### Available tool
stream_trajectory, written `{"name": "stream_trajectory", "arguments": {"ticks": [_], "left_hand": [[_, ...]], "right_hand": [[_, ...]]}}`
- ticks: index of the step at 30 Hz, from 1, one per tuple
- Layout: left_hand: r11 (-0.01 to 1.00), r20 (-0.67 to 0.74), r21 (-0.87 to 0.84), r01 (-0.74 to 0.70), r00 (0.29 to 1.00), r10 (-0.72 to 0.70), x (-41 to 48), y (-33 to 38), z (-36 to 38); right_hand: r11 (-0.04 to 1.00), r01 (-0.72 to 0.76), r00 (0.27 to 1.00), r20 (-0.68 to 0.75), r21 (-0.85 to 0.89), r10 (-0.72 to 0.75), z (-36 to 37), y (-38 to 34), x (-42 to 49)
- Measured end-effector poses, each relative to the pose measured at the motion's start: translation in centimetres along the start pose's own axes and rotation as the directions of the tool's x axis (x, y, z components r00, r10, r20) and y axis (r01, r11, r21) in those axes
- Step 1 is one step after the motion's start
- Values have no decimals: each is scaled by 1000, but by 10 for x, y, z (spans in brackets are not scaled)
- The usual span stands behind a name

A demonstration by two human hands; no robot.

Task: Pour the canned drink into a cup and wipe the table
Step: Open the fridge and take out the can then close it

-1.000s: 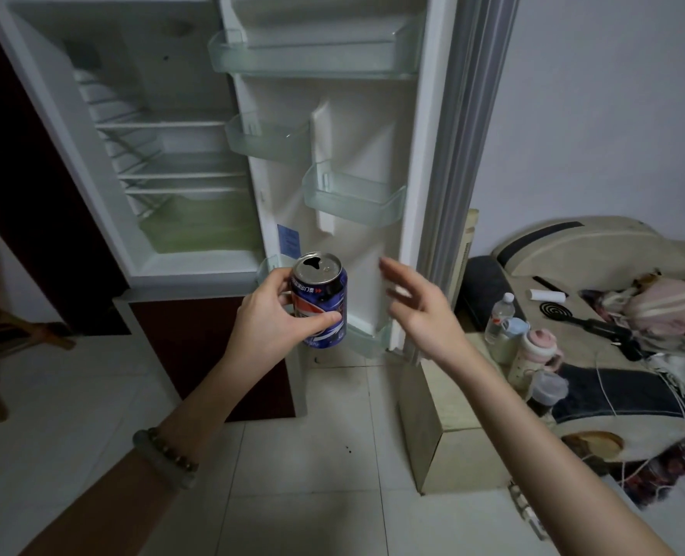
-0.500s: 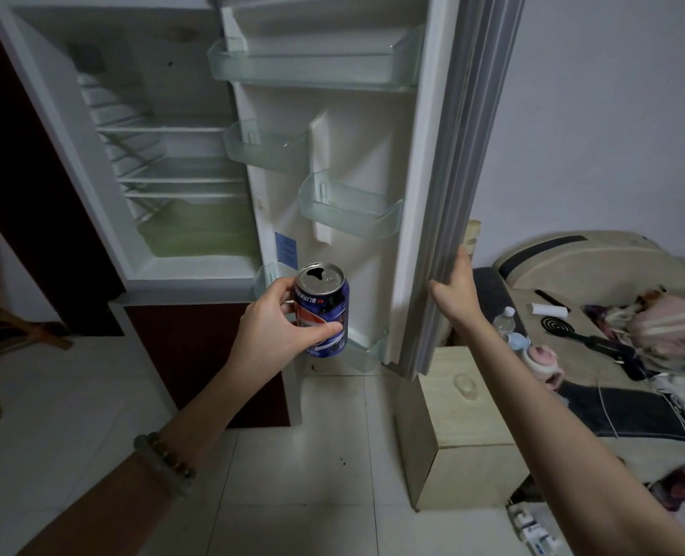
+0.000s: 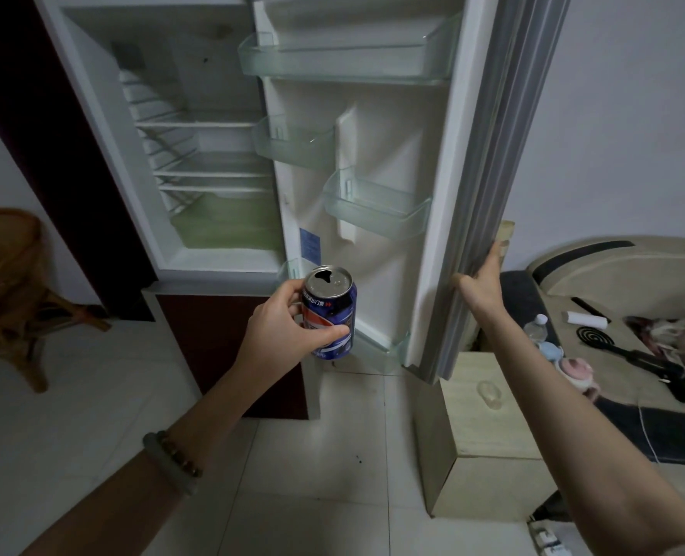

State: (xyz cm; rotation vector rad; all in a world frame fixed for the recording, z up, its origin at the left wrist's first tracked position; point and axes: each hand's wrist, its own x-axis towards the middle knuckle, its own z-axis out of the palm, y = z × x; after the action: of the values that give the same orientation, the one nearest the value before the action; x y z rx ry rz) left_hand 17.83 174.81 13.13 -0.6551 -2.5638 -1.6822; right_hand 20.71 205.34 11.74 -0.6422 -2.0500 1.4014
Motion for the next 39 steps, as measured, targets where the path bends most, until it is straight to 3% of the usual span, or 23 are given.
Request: {"name": "stream_trajectory", "arguments": {"ticks": [9, 14, 22, 26, 30, 34, 39], "left_hand": [[1000, 13, 8, -9, 1000, 9, -14, -1, -7], [999, 20, -33, -21, 1000, 22, -26, -5, -9], [997, -16, -60, -45, 999, 44, -53, -19, -29], [998, -59, -52, -47, 997, 44, -63, -28, -46], [999, -122, -48, -22, 992, 16, -75, -34, -65], [1000, -195, 13, -1, 981, 3, -91, -41, -88], [995, -287, 67, 75, 956, -53, -99, -55, -123]], "right_hand": [[995, 65, 997, -28, -75, -67, 10, 5, -19], [960, 188, 981, 93, -208, -172, 20, 8, -57], [674, 560, 826, 392, -482, -406, 41, 2, -118], [466, 754, 657, 500, -464, -564, 59, 1, -128], [132, 875, 429, 620, -465, -657, 80, -8, -125], [-108, 906, 225, 682, -408, -696, 117, -24, -129], [-323, 876, 38, 720, -357, -693, 166, -51, -129]]}}
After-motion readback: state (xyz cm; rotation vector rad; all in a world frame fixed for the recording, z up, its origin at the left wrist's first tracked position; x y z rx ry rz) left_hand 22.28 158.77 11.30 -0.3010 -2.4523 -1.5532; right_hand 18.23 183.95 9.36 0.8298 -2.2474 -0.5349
